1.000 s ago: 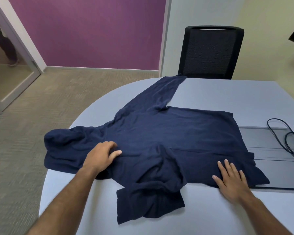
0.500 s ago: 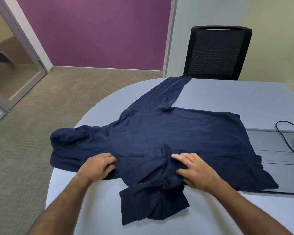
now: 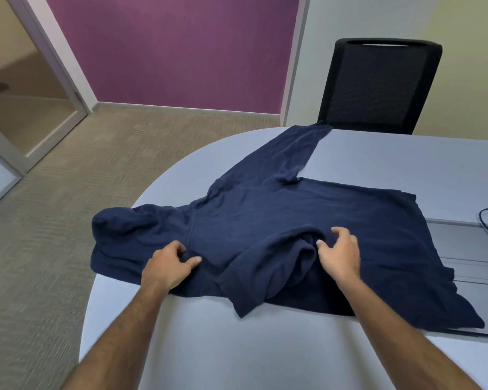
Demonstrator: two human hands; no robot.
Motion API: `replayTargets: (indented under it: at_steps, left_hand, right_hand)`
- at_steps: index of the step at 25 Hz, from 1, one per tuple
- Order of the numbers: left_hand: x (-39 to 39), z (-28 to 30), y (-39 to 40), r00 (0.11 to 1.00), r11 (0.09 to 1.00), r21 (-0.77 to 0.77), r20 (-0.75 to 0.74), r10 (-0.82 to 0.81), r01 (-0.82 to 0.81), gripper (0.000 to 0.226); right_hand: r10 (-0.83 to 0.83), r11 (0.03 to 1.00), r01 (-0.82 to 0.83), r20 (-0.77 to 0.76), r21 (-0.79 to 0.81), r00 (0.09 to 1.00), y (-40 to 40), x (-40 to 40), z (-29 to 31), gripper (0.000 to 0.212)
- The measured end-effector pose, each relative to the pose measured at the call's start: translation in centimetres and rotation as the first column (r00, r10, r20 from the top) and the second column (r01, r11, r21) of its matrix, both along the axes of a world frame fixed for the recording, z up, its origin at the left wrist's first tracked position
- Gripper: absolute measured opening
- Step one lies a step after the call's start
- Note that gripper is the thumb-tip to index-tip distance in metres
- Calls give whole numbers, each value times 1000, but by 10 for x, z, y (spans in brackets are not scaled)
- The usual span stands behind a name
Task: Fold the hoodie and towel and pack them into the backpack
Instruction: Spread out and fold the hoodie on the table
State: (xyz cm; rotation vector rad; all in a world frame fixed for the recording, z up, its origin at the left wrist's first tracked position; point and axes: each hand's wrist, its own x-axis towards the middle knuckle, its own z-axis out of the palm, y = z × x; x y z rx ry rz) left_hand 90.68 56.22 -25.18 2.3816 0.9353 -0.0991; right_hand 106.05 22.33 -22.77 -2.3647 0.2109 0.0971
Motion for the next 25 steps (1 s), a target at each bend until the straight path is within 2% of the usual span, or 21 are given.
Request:
replayTargets:
  at_steps: [2,3,5,6,7,8,9,10,11,12,13,14,15,17,18,20,21,23,25]
  left_hand:
    - [-7,3,6,996,979,-180,34,-87,92,41]
    - [-8,3,11,991,959,-250,40,-124,130,45]
    - [-8,3,18,988,955,-255,40,-149,154,50]
    - [-7,3,18,987,969,-190,42,-153,158,51]
    - [-7,3,17,981,979,-71,46,-188,191,55]
    - [-7,1,15,958,956,105,67,-280,273,60]
    - [-8,-3,13,899,866,312,70,-432,391,64]
    - [-9,-7,11,812,723,495,58,-581,482,63]
    - [-9,-11,8,733,597,617,47,-678,513,56]
    - [-8,-14,4,683,521,682,44,-729,513,44]
    - [-5,-16,-1,663,485,714,39,-748,505,32]
    - [-2,-18,-6,664,466,734,27,-748,495,25]
    - [0,-18,-10,678,455,739,-4,-735,497,22]
    - [3,-19,-12,708,440,753,-47,-705,488,21]
    - [4,-18,-11,724,451,758,-42,-689,472,20]
    - [4,-13,-9,748,472,760,-28,-663,447,18]
    - [4,-11,-9,749,475,758,-28,-662,448,18]
    - [4,-10,-10,739,467,749,-45,-672,470,20]
    - [6,-8,-12,729,453,736,-80,-680,504,21]
  right_hand:
    - [-44,988,14,190,157,981,5,-15,0,34]
    - [-36,982,-13,253,187,967,8,-24,1,30]
    - [82,985,-133,375,111,924,12,-39,-2,31]
    - [195,975,-221,458,3,867,13,-45,-4,30]
    - [345,936,-321,553,-144,759,13,-51,-7,29]
    - [504,862,-406,610,-305,611,15,-57,-9,28]
    - [647,760,-459,603,-460,467,18,-61,-12,32]
    - [761,648,-482,530,-590,373,25,-64,-14,41]
    - [837,547,-484,422,-684,349,33,-65,-17,54]
    - [869,480,-483,320,-732,378,42,-66,-21,66]
    - [867,461,-486,262,-742,424,50,-65,-23,72]
    - [853,477,-492,249,-729,459,54,-63,-24,67]
    - [837,511,-506,268,-695,477,54,-59,-23,53]
    - [772,635,-582,386,-509,505,42,-52,-13,27]
    - [723,687,-629,429,-364,542,31,-47,-2,21]
    - [591,746,-665,431,29,682,0,-40,25,21]
    - [523,743,-632,398,220,753,-21,-35,38,25]
    - [414,706,-497,276,504,868,-68,-21,54,38]
    - [309,694,-259,47,672,950,-120,-10,57,46]
